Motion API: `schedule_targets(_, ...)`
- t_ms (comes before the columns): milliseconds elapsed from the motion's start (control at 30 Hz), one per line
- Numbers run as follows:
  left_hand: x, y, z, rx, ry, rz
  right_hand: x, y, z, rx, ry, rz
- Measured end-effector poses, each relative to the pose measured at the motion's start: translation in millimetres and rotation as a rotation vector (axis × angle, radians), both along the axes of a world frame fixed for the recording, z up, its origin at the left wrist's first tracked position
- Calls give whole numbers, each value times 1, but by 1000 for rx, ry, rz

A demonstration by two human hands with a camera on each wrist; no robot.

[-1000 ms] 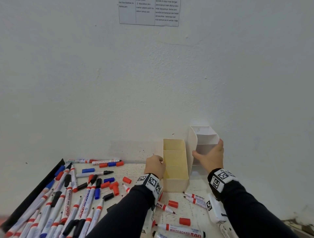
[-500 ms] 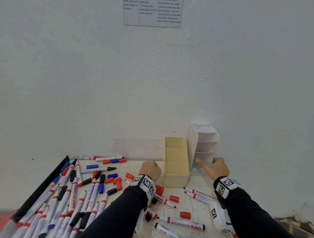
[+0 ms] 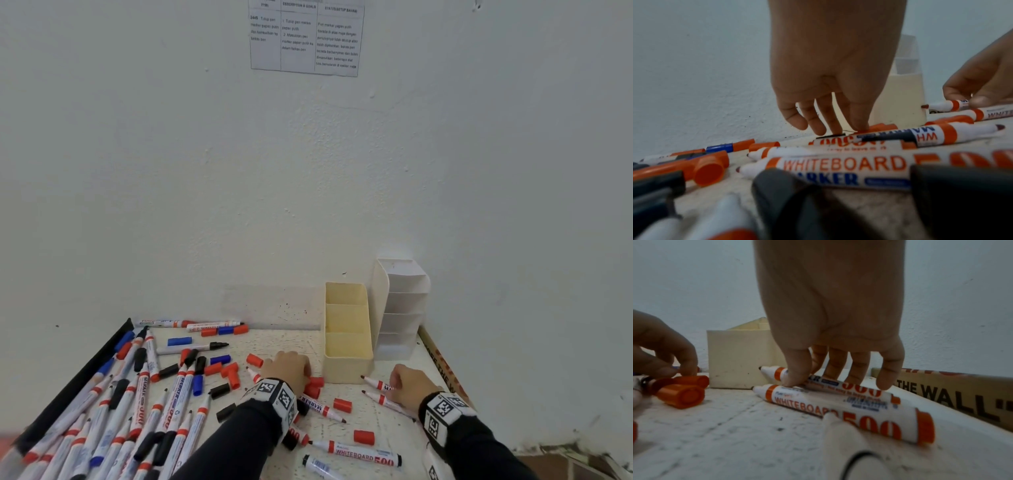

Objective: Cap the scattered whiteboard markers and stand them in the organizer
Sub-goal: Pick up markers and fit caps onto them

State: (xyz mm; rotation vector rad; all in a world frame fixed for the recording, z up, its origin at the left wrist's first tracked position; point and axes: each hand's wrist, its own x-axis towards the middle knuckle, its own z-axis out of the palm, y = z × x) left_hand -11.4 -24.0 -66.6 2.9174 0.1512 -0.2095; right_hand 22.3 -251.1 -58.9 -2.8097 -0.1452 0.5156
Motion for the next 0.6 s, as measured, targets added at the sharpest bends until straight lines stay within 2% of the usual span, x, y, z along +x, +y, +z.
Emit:
schedule_targets(133, 3, -1, -2, -92, -39, -5, -1, 5, 4, -33, -75, 48)
schedule_targets(333, 8, -12, 1, 17, 37, -33, -1, 5, 5, 11, -153, 128)
schedule_targets(500, 3, -8, 3, -122, -41, -19, -6, 4, 10, 83, -208, 204)
schedule_targets(600, -3, -2, 6, -293, -142, 17, -11, 8, 14, 156, -205, 225)
